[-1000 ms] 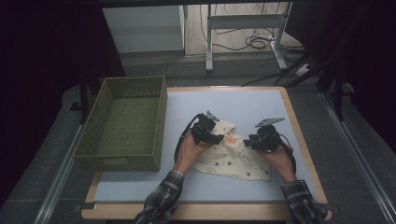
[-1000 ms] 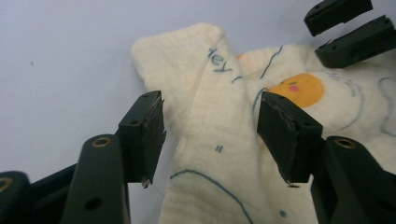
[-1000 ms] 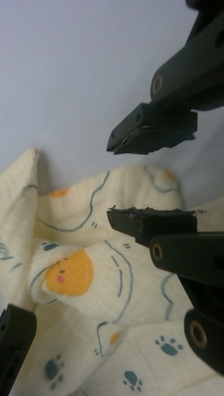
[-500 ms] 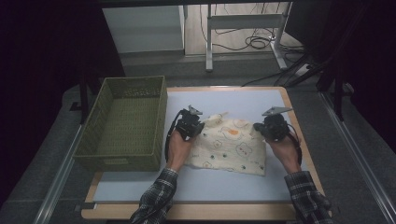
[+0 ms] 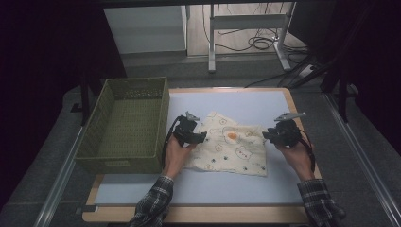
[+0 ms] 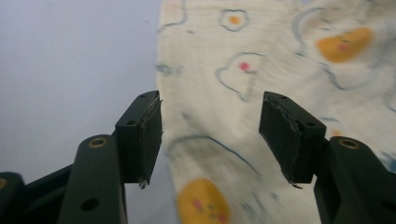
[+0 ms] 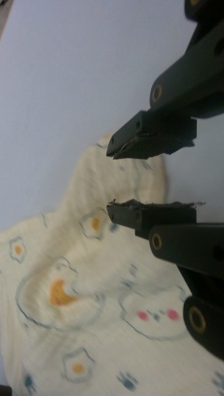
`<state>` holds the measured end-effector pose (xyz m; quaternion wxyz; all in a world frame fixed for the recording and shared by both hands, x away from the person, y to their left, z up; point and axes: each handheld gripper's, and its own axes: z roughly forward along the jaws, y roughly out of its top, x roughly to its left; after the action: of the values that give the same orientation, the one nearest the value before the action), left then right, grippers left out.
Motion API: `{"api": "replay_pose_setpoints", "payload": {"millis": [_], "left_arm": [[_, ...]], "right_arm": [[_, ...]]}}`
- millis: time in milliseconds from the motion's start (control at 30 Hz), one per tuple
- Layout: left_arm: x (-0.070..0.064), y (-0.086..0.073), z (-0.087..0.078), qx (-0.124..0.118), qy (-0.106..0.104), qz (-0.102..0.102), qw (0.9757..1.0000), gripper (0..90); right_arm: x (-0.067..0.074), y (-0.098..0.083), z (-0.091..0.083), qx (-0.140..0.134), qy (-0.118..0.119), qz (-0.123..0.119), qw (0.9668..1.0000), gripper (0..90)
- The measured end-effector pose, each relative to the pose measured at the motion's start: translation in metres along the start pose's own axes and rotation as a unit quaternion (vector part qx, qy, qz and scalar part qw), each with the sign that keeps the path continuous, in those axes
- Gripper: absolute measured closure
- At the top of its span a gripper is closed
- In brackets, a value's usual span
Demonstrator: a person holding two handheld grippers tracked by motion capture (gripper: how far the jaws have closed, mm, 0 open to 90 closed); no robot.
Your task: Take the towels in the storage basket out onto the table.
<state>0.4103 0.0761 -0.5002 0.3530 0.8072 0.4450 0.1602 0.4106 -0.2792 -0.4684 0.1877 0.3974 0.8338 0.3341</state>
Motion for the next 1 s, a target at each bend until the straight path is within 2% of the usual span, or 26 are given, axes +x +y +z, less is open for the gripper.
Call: {"api": "replay_pose_setpoints", "payload": {"millis": [167, 200, 233, 267, 333, 400, 467, 533, 600, 633, 700, 800, 833, 867, 900, 933, 967, 1000], "left_arm": [[-0.015, -0.021, -0.018, -0.004, -0.019, 0.013, 0.9997, 40.8], [-0.019, -0.030, -0.026, -0.002, -0.025, 0.018, 0.9995, 42.9], [-0.019, -0.030, -0.026, -0.002, -0.025, 0.018, 0.9995, 44.2], [-0.021, -0.037, -0.031, 0.000, -0.028, 0.022, 0.9993, 44.2], [-0.025, -0.049, -0.039, 0.003, -0.033, 0.030, 0.9990, 49.7], [-0.028, -0.059, -0.046, 0.009, -0.027, 0.037, 0.9989, 51.2], [-0.028, -0.069, -0.052, 0.008, -0.029, 0.038, 0.9988, 56.2], [-0.032, -0.077, -0.055, 0.008, -0.029, 0.040, 0.9988, 53.6], [-0.036, -0.081, -0.053, 0.010, -0.010, 0.050, 0.9987, 52.2], [-0.038, -0.083, -0.051, 0.012, -0.008, 0.051, 0.9986, 51.3], [-0.038, -0.087, -0.047, 0.018, -0.006, 0.045, 0.9988, 50.2], [-0.038, -0.091, -0.040, 0.021, -0.011, 0.040, 0.9989, 52.0], [-0.037, -0.092, -0.040, 0.016, -0.017, 0.033, 0.9992, 52.0], [-0.036, -0.094, -0.040, 0.011, -0.022, 0.027, 0.9993, 56.0], [-0.035, -0.095, -0.040, 0.007, -0.025, 0.027, 0.9993, 56.0], [-0.035, -0.096, -0.040, 0.002, -0.031, 0.024, 0.9992, 64.4], [-0.035, -0.097, -0.040, -0.003, -0.038, 0.019, 0.9991, 72.2], [-0.035, -0.096, -0.041, 0.001, -0.055, 0.020, 0.9983, 81.5]], "right_arm": [[0.009, -0.019, -0.014, 0.007, 0.024, -0.003, 0.9997, 70.6], [0.017, -0.032, -0.021, 0.010, 0.038, -0.005, 0.9992, 71.6], [0.017, -0.032, -0.021, 0.010, 0.038, -0.005, 0.9992, 71.6], [0.020, -0.036, -0.023, 0.011, 0.044, -0.006, 0.9990, 71.7], [0.033, -0.053, -0.033, 0.014, 0.066, -0.012, 0.9977, 71.7], [0.037, -0.056, -0.034, 0.014, 0.070, -0.013, 0.9974, 71.6], [0.048, -0.069, -0.040, 0.013, 0.086, -0.017, 0.9960, 70.0], [0.053, -0.076, -0.041, 0.013, 0.095, -0.018, 0.9952, 67.2], [0.055, -0.079, -0.040, 0.013, 0.097, -0.019, 0.9950, 65.7], [0.058, -0.082, -0.039, 0.014, 0.100, -0.021, 0.9946, 63.1], [0.061, -0.086, -0.036, 0.014, 0.103, -0.023, 0.9943, 59.1], [0.065, -0.088, -0.029, 0.022, 0.095, -0.035, 0.9946, 59.6], [0.067, -0.089, -0.026, 0.029, 0.083, -0.042, 0.9952, 61.8], [0.069, -0.091, -0.025, 0.020, 0.066, -0.051, 0.9963, 75.0], [0.069, -0.091, -0.025, 0.020, 0.066, -0.051, 0.9963, 75.0], [0.068, -0.092, -0.024, 0.017, 0.077, -0.041, 0.9960, 85.0], [0.068, -0.092, -0.025, 0.017, 0.079, -0.038, 0.9960, 86.0], [0.069, -0.092, -0.025, 0.017, 0.078, -0.038, 0.9961, 86.5]]}}
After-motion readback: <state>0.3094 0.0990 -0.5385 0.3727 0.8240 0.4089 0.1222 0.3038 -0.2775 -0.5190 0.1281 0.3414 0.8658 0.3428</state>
